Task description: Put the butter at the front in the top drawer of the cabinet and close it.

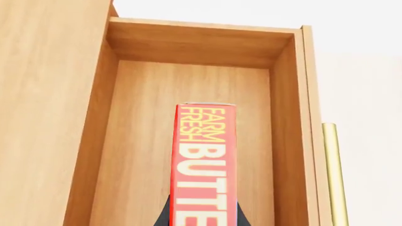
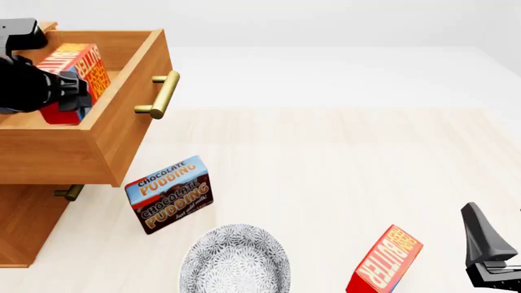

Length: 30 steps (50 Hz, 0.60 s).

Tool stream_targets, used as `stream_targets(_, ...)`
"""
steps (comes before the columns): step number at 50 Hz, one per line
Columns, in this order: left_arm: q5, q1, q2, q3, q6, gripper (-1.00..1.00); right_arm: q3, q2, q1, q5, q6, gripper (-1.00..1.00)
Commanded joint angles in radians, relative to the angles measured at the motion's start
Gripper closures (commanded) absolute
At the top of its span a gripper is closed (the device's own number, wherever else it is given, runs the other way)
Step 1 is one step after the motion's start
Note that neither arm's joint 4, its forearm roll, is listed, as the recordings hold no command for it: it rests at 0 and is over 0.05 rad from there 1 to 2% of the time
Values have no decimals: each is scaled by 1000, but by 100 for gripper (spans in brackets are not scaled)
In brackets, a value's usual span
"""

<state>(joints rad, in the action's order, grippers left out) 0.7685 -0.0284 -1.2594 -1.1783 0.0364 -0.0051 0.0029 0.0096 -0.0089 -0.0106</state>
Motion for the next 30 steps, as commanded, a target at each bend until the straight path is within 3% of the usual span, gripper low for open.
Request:
stream_targets(1, -32, 3, 0, 12, -10, 100, 1, -1, -1, 0, 0, -100)
stream_targets(30, -64, 8, -4, 61, 0, 100, 1, -1, 0, 0, 0, -100)
